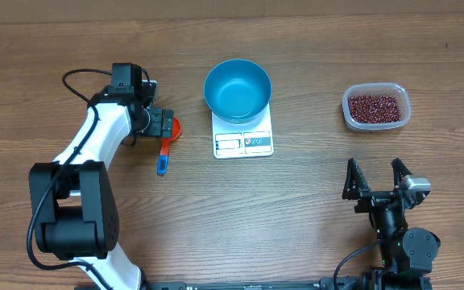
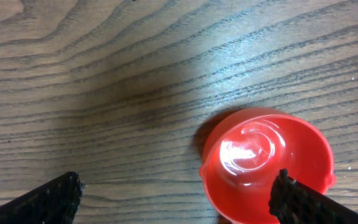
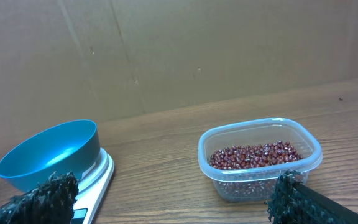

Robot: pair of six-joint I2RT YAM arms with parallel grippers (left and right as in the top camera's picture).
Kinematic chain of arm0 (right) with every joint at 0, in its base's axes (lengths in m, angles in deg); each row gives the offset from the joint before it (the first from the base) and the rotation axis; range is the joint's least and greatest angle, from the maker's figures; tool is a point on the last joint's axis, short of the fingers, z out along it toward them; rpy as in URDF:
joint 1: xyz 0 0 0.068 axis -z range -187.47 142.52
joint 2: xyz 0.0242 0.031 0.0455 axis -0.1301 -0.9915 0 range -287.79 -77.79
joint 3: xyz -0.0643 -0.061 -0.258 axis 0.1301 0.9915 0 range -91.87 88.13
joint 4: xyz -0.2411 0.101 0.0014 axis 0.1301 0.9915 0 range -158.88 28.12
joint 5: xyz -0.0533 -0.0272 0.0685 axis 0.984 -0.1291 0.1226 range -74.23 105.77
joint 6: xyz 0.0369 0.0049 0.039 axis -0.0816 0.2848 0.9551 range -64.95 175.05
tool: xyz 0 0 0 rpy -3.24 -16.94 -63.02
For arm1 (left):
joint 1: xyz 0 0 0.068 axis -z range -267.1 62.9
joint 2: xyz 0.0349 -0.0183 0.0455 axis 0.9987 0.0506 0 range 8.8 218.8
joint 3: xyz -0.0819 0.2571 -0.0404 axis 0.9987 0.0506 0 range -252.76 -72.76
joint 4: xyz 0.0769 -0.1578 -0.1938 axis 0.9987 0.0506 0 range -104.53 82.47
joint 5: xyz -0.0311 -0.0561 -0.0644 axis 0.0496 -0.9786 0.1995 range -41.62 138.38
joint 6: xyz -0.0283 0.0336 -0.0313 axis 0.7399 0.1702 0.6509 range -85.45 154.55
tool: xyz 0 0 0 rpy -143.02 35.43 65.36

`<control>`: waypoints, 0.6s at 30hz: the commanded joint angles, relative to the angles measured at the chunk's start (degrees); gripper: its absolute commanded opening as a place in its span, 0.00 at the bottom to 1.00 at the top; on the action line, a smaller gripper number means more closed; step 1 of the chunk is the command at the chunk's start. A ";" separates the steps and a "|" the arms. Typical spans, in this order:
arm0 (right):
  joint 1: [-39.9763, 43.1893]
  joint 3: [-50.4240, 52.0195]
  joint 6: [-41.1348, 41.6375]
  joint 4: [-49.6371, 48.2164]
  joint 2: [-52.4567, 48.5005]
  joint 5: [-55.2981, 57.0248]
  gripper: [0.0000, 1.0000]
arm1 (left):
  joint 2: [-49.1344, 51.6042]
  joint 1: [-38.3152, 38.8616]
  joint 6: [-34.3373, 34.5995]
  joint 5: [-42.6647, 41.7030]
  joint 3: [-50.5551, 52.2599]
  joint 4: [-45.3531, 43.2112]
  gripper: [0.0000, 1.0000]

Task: Scoop item into bowl and weigh 150g on scale
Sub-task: 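Lower the left gripper over the red scoop's cup, then grasp the red scoop's rim with the left gripper and lift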

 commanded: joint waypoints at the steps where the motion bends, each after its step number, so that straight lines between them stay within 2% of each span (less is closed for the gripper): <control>1: -0.31 0.61 0.28 -0.15 0.55 0.57 1.00 | 1.33 -0.31 -0.92 0.61 -0.79 -0.24 1.00; 18: -0.31 0.61 0.28 -0.15 0.55 0.59 1.00 | 5.16 -0.31 -0.92 0.63 -0.76 -0.42 1.00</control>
